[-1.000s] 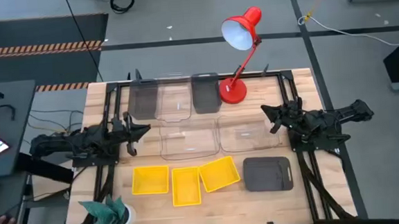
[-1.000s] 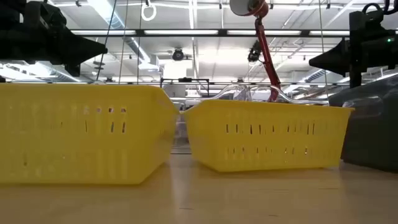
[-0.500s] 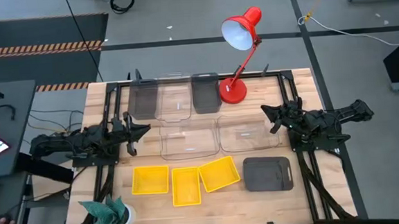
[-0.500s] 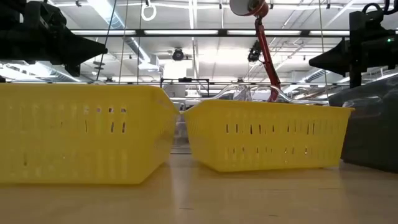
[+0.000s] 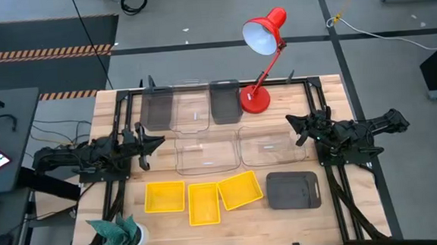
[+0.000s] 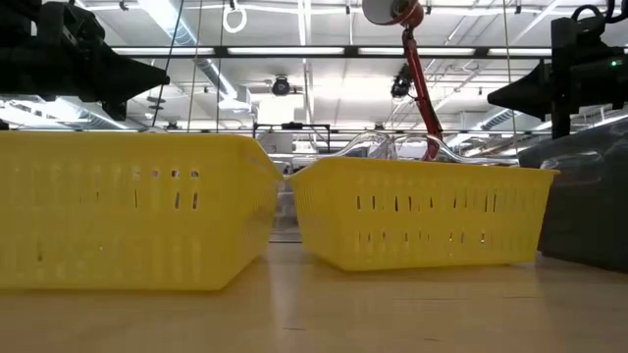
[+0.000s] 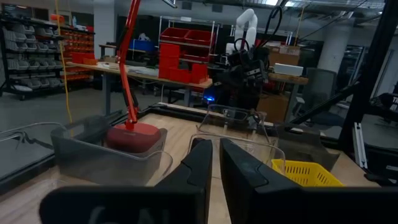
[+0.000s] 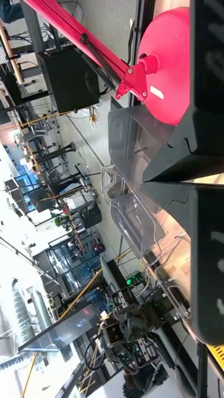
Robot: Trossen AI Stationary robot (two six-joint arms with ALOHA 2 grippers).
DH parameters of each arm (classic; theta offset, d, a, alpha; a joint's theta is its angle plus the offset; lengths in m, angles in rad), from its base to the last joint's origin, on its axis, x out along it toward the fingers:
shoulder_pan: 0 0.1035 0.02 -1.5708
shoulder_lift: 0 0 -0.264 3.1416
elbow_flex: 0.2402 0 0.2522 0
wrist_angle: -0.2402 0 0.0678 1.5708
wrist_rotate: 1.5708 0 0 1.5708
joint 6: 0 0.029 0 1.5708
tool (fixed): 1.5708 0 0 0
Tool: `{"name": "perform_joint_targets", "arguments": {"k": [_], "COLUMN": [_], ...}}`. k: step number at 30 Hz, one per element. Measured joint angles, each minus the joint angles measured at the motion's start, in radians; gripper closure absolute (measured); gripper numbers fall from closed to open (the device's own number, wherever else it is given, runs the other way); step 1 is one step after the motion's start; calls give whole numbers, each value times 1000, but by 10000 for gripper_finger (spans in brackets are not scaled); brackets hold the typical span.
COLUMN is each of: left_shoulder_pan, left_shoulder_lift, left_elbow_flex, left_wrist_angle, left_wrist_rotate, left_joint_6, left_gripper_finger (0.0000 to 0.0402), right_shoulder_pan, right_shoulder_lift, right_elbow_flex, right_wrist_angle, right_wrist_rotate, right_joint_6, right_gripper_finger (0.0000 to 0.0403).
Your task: Stack baskets by color
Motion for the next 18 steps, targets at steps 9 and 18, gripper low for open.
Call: {"name": "perform_joint_targets", "arguments": {"k": [9,18], "left_shoulder_pan": [0,0], "left_shoulder_lift": [0,0], "left_elbow_flex": [0,0], "left_wrist_angle": [0,0], "left_wrist_rotate": [0,0], "left_joint_6": [0,0], "left_gripper_finger": [371,363], "right_shoulder_pan": [0,0], "right_shoulder_lift": [0,0], "right_elbow_flex": [0,0], "right_wrist_angle": [0,0], "right_wrist_rotate": [0,0], "right_joint_6": [0,0], "right_gripper_finger": [389,389]}}
